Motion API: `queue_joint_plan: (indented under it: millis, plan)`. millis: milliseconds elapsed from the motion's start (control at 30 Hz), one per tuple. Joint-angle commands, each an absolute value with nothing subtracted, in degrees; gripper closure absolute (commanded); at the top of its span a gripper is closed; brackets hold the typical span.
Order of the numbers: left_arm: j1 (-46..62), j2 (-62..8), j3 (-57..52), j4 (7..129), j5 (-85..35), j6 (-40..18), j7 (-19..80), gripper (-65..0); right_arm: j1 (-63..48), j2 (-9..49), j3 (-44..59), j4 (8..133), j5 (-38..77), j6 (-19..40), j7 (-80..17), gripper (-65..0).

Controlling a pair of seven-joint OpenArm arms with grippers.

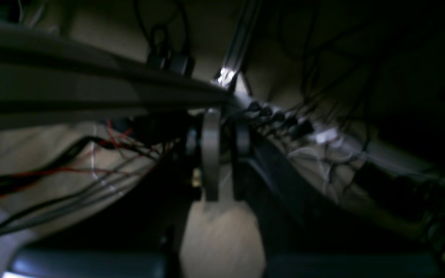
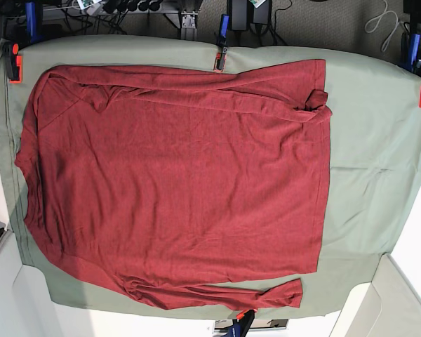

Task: Fold the T-shirt properly
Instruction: 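Move both grippers toward the shirt's shoulder corners, then lower both grippers and grasp the red shirt at both shoulder corners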

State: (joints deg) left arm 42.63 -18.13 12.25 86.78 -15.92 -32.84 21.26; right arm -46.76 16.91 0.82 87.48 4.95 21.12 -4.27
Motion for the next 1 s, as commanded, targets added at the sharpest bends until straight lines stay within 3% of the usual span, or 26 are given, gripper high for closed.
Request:
queue_joint_plan:
  millis: [0, 133, 333, 433, 500, 567, 633, 767, 867, 967]
  plan:
    - [44.6, -18.4, 10.0, 90.3, -17.5, -35.2, 21.1, -9.1, -48.5, 17.5, 1.7, 90.4, 5.6, 21.3, -3.1, -5.1]
    - [49.6, -18.4, 1.8, 100.8, -20.9, -40.0, 23.4, -9.3, -51.9, 17.5, 5.5, 98.3, 9.5, 21.2, -6.0, -5.1]
    - [52.7, -18.5, -7.9, 110.5, -28.8, -40.0, 26.3, -9.4, -52.1, 17.5, 12.9, 107.0, 20.7, 21.3, -12.8, -5.1]
    - [53.4, -18.5, -11.8, 112.2, -32.4, -40.0, 26.4, -15.9, -52.1, 17.5, 16.5, 110.8, 24.3, 21.2, -12.9, -5.4]
    - [53.4, -18.8, -13.7, 112.3, -34.1, -40.0, 26.5, -23.2, -51.7, 17.5, 18.7, 113.3, 25.6, 21.3, -12.9, -10.8]
    - [53.4, -19.4, -14.8, 112.3, -35.3, -40.0, 26.5, -29.8, -50.2, 17.5, 20.9, 114.8, 26.9, 21.2, -14.0, -20.8]
    - [53.4, -19.9, -15.5, 112.3, -35.8, -40.0, 26.5, -31.7, -48.0, 17.5, 23.3, 115.6, 28.4, 20.1, -16.5, -29.0]
    - [53.4, -21.0, -15.5, 112.3, -36.0, -40.0, 26.7, -31.7, -42.0, 17.5, 27.3, 115.6, 30.0, 14.5, -21.4, -31.5]
    - [53.4, -21.1, -15.7, 112.3, -36.1, -40.0, 27.5, -31.7, -38.2, 17.6, 29.8, 115.5, 30.0, 13.7, -23.8, -31.7]
    - [53.5, -21.1, -15.8, 112.3, -36.5, -40.0, 28.2, -36.1, -36.4, 19.0, 30.6, 114.3, 29.5, 13.7, -24.3, -40.8]
